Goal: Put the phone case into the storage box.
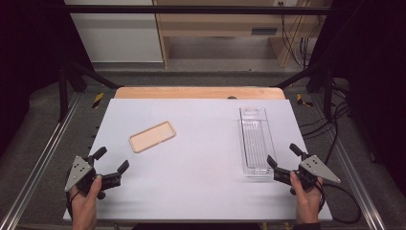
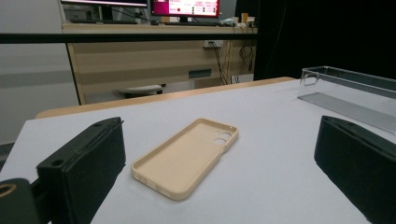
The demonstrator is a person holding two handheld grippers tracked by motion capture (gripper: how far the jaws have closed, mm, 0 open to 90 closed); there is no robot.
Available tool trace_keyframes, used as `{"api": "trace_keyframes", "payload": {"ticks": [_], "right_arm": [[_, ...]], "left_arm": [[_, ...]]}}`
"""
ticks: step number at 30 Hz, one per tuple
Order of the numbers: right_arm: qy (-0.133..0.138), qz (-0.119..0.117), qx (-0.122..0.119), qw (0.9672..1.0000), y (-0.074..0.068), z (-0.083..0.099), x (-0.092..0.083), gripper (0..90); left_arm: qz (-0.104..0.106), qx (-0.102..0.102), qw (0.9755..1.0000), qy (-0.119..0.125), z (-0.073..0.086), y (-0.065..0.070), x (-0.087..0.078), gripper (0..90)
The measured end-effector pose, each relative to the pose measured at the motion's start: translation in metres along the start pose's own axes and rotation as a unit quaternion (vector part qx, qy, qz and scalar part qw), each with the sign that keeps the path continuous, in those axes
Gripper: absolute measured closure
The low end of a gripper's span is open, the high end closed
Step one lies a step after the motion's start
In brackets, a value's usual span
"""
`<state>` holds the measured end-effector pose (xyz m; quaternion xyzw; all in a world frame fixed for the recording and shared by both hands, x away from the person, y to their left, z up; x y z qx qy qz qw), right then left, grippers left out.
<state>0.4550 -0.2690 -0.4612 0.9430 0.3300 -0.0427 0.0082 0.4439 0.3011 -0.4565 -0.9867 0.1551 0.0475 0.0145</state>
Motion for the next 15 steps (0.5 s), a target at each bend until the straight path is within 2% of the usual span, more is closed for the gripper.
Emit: {"api": "trace_keyframes", "payload": {"ticks": [3,6,7,8,9,11,13,15], "right_arm": [[0.0,0.002,0.001,1.0,0.001,0.0,-0.001,6.2],[0.004,0.008,0.001,1.0,0.003,-0.001,-0.007,6.0],[0.004,0.008,0.001,1.0,0.003,-0.001,-0.007,6.0],[0.005,0.012,0.001,0.9999,0.005,0.0,-0.009,5.9],[0.005,0.012,0.001,0.9999,0.005,0.0,-0.009,5.9],[0.006,0.015,0.003,0.9999,0.007,0.0,-0.01,5.8],[0.005,0.017,0.004,0.9998,0.006,0.0,-0.009,5.8],[0.0,0.016,-0.002,0.9999,0.006,0.001,-0.008,5.7]], "left_arm": [[0.006,-0.001,0.9999,-0.01,-0.001,0.006,0.001,0.9],[0.006,0.003,0.9991,-0.041,-0.005,0.015,0.007,1.3],[0.006,0.003,0.9991,-0.041,-0.005,0.015,0.007,1.2],[0.007,0.013,0.9983,-0.057,-0.007,0.02,0.012,1.2],[0.007,0.013,0.9983,-0.057,-0.007,0.02,0.012,1.1],[0.016,0.028,0.9968,-0.073,-0.01,0.028,0.02,1.1],[0.022,0.048,0.9942,-0.094,-0.011,0.033,0.028,1.2],[0.03,0.07,0.9902,-0.118,-0.013,0.039,0.041,1.7]]}}
Point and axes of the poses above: each handheld gripper's, and its own axes: x roughly forward along the jaws, z roughly out of its underside, y roughly to its right, the point moved 4 cm from there along x, roughly forward along the jaws, and after that the axes turned 13 degrees about -z, right-handed, at the moved point
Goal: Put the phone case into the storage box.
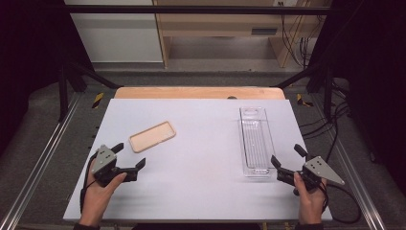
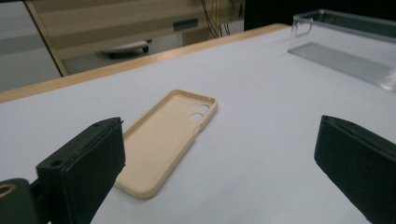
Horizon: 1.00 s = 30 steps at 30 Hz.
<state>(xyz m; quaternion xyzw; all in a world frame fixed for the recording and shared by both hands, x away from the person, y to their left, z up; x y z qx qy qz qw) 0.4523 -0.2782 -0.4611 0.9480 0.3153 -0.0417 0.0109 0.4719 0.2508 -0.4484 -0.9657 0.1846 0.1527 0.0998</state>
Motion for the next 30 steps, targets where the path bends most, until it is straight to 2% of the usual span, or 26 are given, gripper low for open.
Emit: {"api": "trace_keyframes", "payload": {"ticks": [4,5,6,8,15,17,20,26,30], "right_arm": [[-0.003,0.001,-0.004,1.0,-0.001,0.0,0.001,5.7],[-0.002,0.002,-0.004,1.0,-0.001,0.0,0.001,5.7],[-0.002,0.002,-0.004,1.0,-0.001,0.0,0.001,5.7],[-0.003,0.002,-0.005,1.0,-0.001,0.0,0.001,5.7],[-0.005,0.003,-0.006,1.0,0.0,0.0,0.001,5.7],[-0.005,0.002,-0.005,1.0,0.0,0.001,0.001,5.6],[-0.009,0.002,-0.008,0.9999,-0.001,0.001,0.002,5.6],[-0.013,0.001,-0.013,0.9998,-0.002,0.002,0.003,5.6],[-0.013,0.001,-0.011,0.9999,-0.002,0.002,0.002,5.6]], "left_arm": [[0.006,0.018,0.9992,-0.035,-0.009,0.004,0.022,2.6],[0.0,0.036,0.998,-0.052,-0.013,0.005,0.033,2.8],[0.0,0.036,0.998,-0.052,-0.013,0.005,0.033,3.1],[-0.006,0.047,0.9962,-0.073,-0.015,0.005,0.045,3.3],[-0.011,0.07,0.9908,-0.115,-0.013,0.004,0.072,3.8],[-0.019,0.079,0.989,-0.124,-0.011,0.001,0.079,4.8],[-0.028,0.084,0.986,-0.142,-0.008,-0.002,0.089,5.1],[-0.043,0.072,0.9865,-0.141,-0.014,-0.007,0.102,7.1],[-0.052,0.061,0.9855,-0.15,-0.017,-0.012,0.111,11.4]]}}
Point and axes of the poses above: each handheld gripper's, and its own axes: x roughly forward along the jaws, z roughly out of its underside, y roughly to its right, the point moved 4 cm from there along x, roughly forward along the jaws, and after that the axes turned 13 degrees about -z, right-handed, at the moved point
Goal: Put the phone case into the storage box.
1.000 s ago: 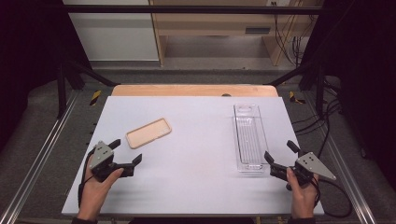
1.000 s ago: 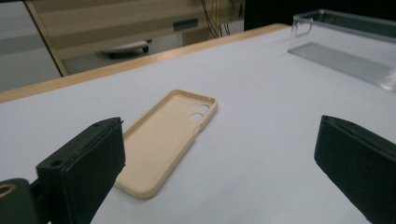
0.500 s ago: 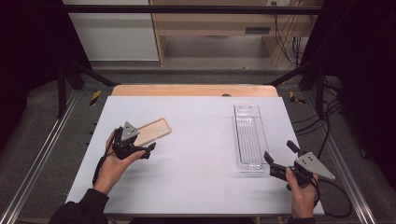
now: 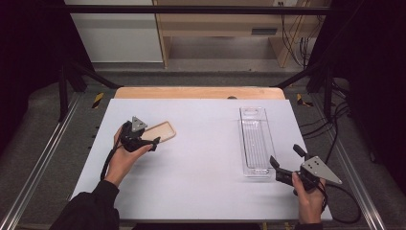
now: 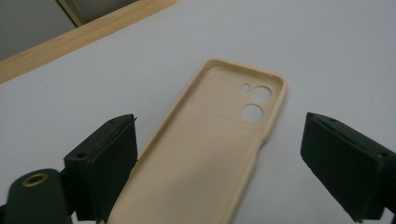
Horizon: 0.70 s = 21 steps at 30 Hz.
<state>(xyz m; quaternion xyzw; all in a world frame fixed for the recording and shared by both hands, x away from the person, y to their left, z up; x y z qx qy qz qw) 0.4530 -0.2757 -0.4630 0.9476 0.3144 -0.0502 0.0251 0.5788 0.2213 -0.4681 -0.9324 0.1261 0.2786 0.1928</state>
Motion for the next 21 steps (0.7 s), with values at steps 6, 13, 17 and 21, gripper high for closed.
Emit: {"api": "trace_keyframes", "payload": {"ticks": [6,13,17,21], "right_arm": [[-0.001,0.0,-0.001,1.0,0.0,0.0,0.0,5.6],[0.0,0.002,-0.001,1.0,0.002,0.0,-0.001,5.6],[0.0,0.003,0.002,1.0,0.002,0.0,-0.002,5.6],[0.004,0.004,0.001,1.0,0.003,0.0,-0.003,5.6]], "left_arm": [[-0.006,-0.027,0.9996,-0.01,-0.006,-0.003,0.007,25.5],[-0.018,-0.049,0.9984,-0.022,-0.006,-0.003,0.017,53.3],[-0.025,-0.071,0.997,-0.017,-0.006,-0.007,0.021,64.6],[-0.013,-0.092,0.9953,-0.026,-0.004,-0.008,0.025,77.6]]}}
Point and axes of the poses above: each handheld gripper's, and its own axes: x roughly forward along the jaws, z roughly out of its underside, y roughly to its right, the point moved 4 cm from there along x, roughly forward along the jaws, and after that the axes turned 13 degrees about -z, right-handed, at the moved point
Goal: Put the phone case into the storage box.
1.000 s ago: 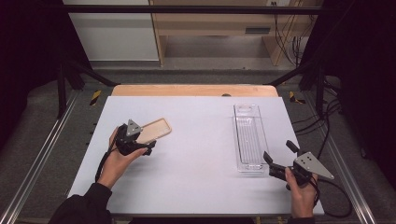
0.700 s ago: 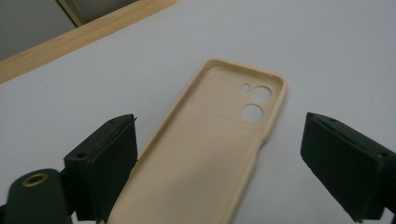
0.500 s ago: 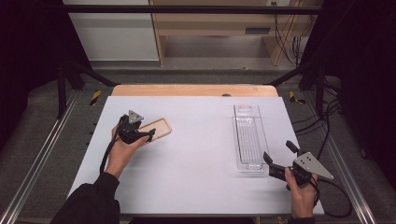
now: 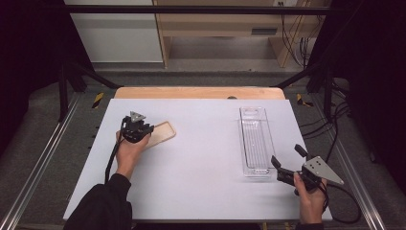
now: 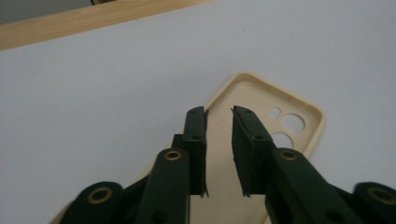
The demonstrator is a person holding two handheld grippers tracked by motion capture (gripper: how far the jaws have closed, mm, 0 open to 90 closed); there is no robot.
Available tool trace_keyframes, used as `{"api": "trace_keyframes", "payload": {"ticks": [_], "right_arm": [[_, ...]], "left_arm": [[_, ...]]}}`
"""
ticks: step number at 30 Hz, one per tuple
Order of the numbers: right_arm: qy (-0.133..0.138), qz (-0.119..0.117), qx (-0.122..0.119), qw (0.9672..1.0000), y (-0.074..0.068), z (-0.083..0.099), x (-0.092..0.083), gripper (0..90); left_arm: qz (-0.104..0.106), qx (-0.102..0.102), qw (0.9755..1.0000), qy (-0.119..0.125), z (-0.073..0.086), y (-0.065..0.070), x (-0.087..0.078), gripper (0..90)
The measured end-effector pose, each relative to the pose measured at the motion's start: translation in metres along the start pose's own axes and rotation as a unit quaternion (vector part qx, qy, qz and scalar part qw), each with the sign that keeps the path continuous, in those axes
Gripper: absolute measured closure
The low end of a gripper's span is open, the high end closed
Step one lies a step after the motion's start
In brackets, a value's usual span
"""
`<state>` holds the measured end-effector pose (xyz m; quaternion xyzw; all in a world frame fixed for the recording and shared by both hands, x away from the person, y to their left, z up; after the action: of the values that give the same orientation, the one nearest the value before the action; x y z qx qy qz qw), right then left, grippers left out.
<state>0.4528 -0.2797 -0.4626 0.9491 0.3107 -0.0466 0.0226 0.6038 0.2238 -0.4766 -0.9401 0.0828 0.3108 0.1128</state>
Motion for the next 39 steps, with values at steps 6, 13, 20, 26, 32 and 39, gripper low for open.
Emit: {"api": "trace_keyframes", "payload": {"ticks": [6,13,20,26,32,39], "right_arm": [[0.0,0.003,0.002,1.0,0.001,0.0,-0.001,5.6],[-0.001,0.003,0.0,1.0,0.001,0.0,-0.001,5.6],[0.001,0.004,0.001,1.0,0.002,0.0,-0.002,5.6],[-0.001,0.003,0.002,1.0,0.001,0.0,-0.001,5.6],[0.002,0.004,0.003,1.0,0.003,0.0,-0.003,5.6],[0.005,0.008,0.005,0.9999,0.004,-0.001,-0.005,5.6]], "left_arm": [[0.007,0.0,0.9999,-0.015,0.003,0.003,0.003,88.7],[0.014,0.003,0.9992,-0.038,0.007,0.01,0.011,90.0],[0.019,0.019,0.9983,-0.052,0.011,0.016,0.012,90.0],[0.024,0.029,0.997,-0.068,0.017,0.021,0.01,90.0],[0.045,0.036,0.9959,-0.069,0.022,0.027,0.003,90.0],[0.065,0.039,0.9946,-0.071,0.031,0.039,-0.011,90.0]]}}
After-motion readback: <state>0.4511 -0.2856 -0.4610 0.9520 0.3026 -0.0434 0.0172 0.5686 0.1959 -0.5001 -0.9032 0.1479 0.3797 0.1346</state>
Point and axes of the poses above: each handheld gripper's, and its own axes: x roughly forward along the jaws, z roughly out of its underside, y roughly to its right, the point moved 4 cm from there along x, roughly forward along the jaws, and after that the axes turned 13 degrees about -z, right-handed, at the moved point
